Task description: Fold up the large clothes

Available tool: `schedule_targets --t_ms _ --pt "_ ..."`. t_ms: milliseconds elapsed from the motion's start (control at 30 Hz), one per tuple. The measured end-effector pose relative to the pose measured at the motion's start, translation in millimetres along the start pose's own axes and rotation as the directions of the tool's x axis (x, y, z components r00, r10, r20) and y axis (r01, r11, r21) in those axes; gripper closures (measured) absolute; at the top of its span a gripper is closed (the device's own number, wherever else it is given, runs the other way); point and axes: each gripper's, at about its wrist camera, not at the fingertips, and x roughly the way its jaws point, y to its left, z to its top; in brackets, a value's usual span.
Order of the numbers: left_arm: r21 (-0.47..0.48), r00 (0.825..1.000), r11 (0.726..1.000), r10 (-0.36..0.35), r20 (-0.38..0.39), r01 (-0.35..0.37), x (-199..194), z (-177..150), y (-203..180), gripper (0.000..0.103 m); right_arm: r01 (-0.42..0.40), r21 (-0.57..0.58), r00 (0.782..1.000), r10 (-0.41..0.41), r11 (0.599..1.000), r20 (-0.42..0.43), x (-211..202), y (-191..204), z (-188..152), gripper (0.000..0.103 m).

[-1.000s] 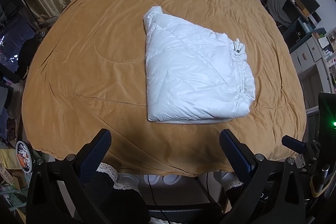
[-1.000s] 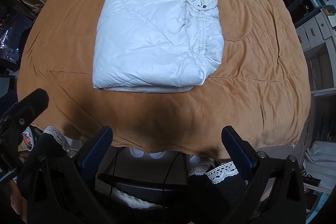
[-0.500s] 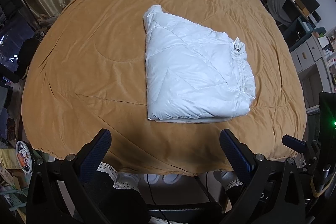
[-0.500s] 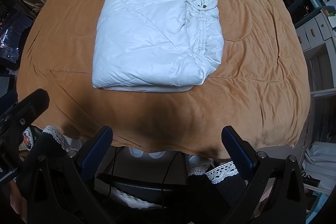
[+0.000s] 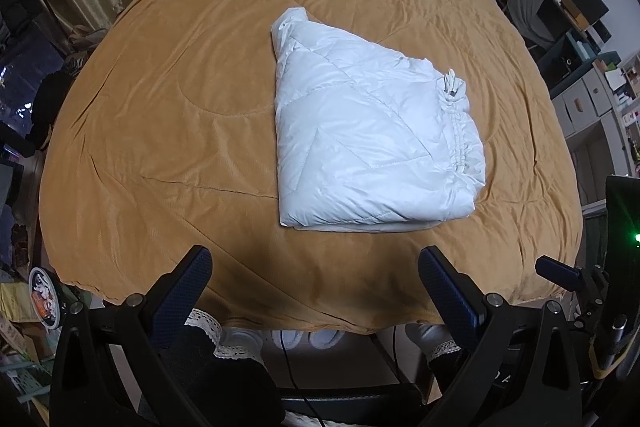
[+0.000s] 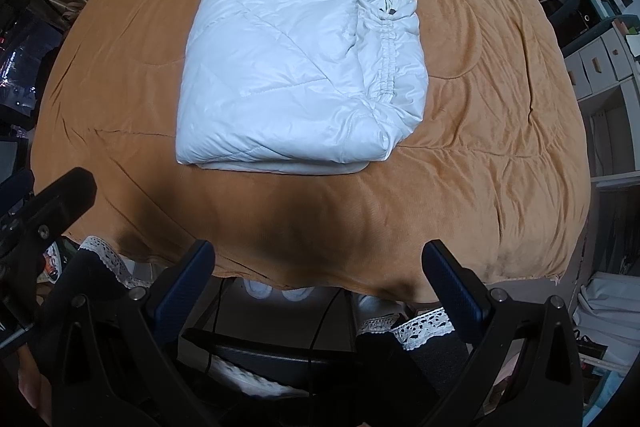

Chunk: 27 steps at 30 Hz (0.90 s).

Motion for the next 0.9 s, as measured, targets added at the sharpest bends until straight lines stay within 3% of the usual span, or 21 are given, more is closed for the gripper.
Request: schedule_targets --t_ms 900 --pt "0.000 1.000 1.000 0.003 -0.006 -0.003 2.1 -3.4 -3.5 0.000 -0.002 -0.015 1.000 0.002 1.000 -0.009 1.9 0.0 -1.9 0.000"
